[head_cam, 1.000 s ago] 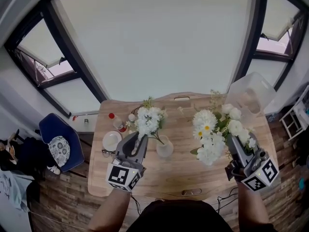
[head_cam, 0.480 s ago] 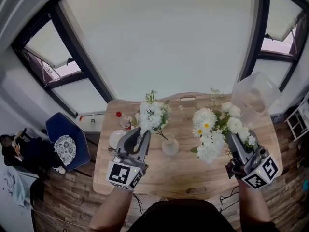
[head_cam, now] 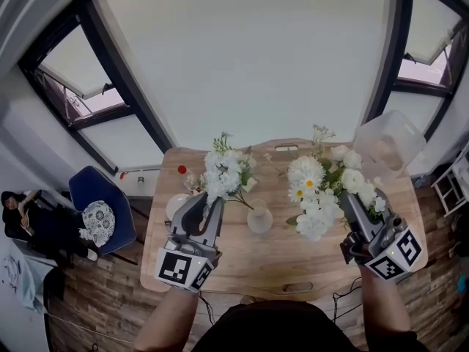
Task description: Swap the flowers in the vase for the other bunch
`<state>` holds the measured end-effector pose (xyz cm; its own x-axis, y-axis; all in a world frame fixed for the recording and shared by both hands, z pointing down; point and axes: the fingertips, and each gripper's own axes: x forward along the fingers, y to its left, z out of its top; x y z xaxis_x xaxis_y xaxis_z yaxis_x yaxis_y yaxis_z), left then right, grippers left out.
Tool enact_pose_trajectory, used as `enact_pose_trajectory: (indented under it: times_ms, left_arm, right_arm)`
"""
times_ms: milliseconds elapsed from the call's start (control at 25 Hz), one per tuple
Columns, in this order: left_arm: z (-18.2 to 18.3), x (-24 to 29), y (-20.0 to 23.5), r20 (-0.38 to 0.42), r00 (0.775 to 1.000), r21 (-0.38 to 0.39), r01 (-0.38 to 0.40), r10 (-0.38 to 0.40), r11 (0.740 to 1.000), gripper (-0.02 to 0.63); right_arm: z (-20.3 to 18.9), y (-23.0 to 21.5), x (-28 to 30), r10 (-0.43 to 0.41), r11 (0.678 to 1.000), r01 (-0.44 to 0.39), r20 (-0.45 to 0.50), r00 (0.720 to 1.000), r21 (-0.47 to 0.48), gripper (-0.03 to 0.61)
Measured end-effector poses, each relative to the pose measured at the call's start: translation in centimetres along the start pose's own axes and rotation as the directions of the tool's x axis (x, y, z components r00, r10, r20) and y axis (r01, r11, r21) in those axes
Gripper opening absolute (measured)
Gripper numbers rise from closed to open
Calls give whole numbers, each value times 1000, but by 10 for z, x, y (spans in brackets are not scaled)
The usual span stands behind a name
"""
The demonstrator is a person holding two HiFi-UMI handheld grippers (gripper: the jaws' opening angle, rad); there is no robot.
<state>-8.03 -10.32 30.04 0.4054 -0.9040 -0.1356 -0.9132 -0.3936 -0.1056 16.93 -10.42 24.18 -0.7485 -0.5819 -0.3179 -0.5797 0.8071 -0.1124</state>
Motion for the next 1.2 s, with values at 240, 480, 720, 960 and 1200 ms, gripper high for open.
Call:
enact_pose_trajectory:
  times_ms: [240, 480, 720, 960, 1200]
  left_arm:
    - [6, -8, -5, 10, 999, 5, -34, 34, 999, 81]
    - [0, -32, -10, -21, 996, 6, -85, 85, 996, 81]
    - [-5, -55, -15, -44, 990, 13, -135, 135, 991, 81]
    - [-21, -86, 42, -74, 981, -20, -183, 181, 983, 81]
    - [-45, -105, 92, -102, 969, -40, -229, 224, 973, 81]
  right_arm:
    - [3, -7, 4, 35, 999, -35, 11, 999, 0, 83]
    - [6, -2, 6, 79, 997, -79, 19, 997, 10, 83]
    - [10, 3, 7, 119, 993, -119, 26, 993, 20, 83]
    - [-12, 32, 67, 149, 988, -148, -8, 989, 36, 83]
    - [-42, 47, 127, 191, 980, -189, -29, 981, 56, 83]
